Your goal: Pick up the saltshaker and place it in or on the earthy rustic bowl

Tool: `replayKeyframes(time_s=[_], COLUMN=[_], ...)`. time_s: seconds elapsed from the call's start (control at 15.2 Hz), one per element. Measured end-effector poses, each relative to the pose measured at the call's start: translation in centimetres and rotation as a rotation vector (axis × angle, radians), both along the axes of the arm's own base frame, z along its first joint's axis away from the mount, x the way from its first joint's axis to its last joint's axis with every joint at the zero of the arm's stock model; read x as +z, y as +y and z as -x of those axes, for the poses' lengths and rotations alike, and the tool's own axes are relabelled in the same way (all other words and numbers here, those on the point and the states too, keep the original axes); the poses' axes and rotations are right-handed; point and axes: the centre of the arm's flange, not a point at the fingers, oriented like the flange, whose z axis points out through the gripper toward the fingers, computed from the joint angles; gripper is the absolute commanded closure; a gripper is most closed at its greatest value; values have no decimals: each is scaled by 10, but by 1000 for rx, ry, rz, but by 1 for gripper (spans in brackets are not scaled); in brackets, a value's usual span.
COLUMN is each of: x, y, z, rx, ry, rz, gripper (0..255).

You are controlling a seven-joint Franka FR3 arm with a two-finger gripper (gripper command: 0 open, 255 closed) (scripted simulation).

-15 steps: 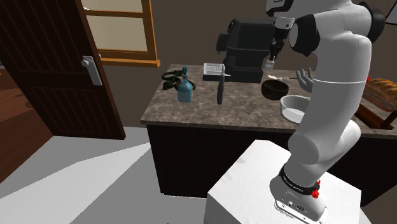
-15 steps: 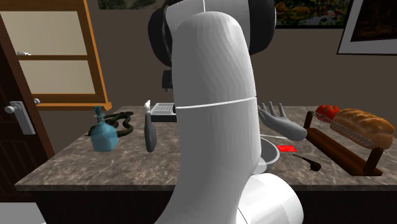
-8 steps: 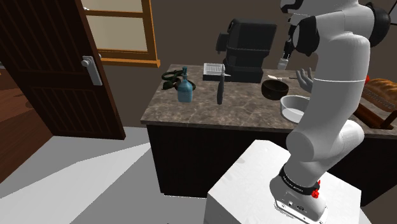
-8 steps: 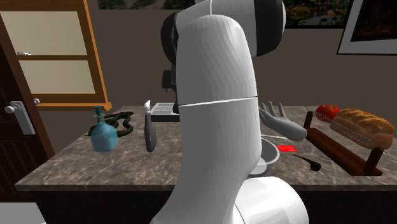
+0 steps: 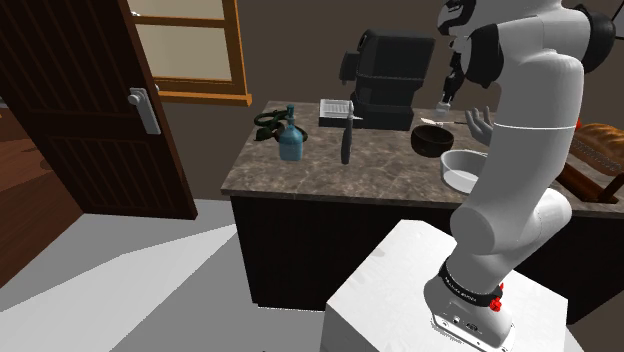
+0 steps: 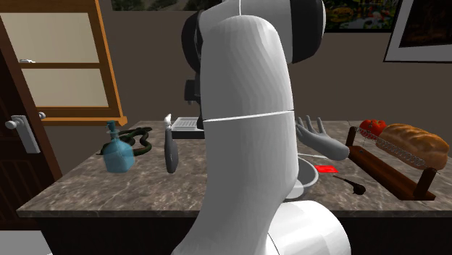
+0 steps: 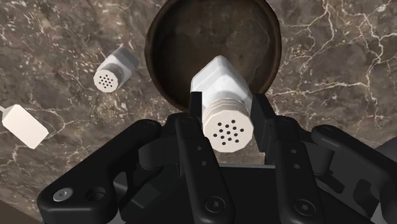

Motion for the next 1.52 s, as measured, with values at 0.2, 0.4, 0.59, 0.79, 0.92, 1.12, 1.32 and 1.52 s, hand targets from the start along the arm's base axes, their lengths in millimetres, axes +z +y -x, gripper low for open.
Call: replayKeyframes(time_s=[0.2, 0.4, 0.59, 0.79, 0.92, 1.12, 1.32, 1.52], x=[-17, -33, -49, -62, -65, -66, -67, -67], y=[0, 0, 0, 1, 0, 0, 0, 0], z=[1, 1, 0, 0, 0, 0, 0, 0], rx=[0, 0, 0, 0, 0, 0, 0, 0], ry=[0, 0, 0, 0, 0, 0, 0, 0], rz=[0, 0, 0, 0, 0, 0, 0, 0], gripper=[255, 255, 255, 255, 255, 255, 0, 0])
